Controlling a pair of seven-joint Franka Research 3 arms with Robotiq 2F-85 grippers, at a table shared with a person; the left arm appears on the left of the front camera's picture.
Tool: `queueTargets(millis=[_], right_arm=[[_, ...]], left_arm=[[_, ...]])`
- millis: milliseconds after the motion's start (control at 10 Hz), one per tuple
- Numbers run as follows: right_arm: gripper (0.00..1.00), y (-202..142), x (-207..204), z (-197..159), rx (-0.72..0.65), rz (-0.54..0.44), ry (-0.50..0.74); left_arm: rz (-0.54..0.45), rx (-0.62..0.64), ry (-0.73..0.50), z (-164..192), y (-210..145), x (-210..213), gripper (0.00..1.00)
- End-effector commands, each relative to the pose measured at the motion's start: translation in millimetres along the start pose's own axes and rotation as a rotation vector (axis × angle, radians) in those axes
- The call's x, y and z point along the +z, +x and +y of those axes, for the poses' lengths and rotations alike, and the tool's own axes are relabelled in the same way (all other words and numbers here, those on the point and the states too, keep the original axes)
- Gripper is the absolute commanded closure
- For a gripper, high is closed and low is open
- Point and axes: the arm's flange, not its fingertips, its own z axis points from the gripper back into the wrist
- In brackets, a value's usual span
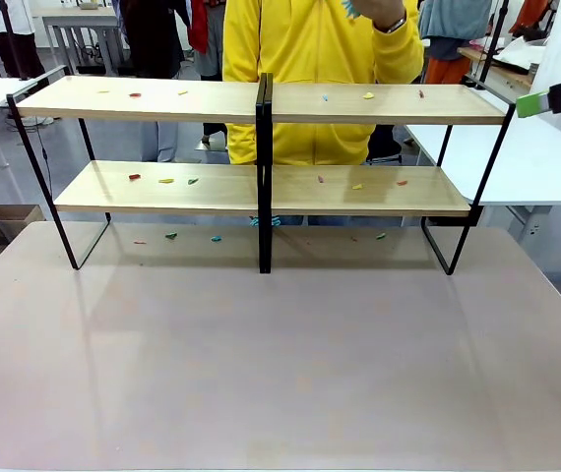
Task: Clean the shelves.
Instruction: Pick up the Duster when the human hands it over.
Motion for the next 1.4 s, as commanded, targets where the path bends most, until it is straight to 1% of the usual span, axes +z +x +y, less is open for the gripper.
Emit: queueTargets(millis=[0, 200, 300, 1100, 1200, 1300], right_arm=[[0.0, -45.7, -5.6, 21.2, -0.017, -0.016, -0.024], [0.0, -45.1, -8.9, 22.6, 0.001, -0.01, -0.034], [0.0, 1.5, -0.2, 5.1, -0.004, 0.001, -0.005], [0.0, 1.9, -0.8, 7.4, 0.002, 0.004, -0.007], [0.0, 19.9, 4.7, -6.6, -0.179, 0.223, 0.17], [0.0, 55.6, -0.6, -27.6, -0.468, 0.274, 0.599]], left_arm=[[-0.009, -0.005, -0.011, 1.4, -0.6, 0.5, 0.0], [-0.009, -0.005, -0.011, 1.4, -0.6, 0.5, 0.0], [-0.009, -0.005, -0.011, 1.4, -0.6, 0.5, 0.0], [-0.009, -0.005, -0.011, 1.4, -0.6, 0.5, 0.0], [-0.009, -0.005, -0.011, 1.4, -0.6, 0.5, 0.0], [-0.009, -0.005, -0.011, 1.4, -0.6, 0.5, 0.0]])
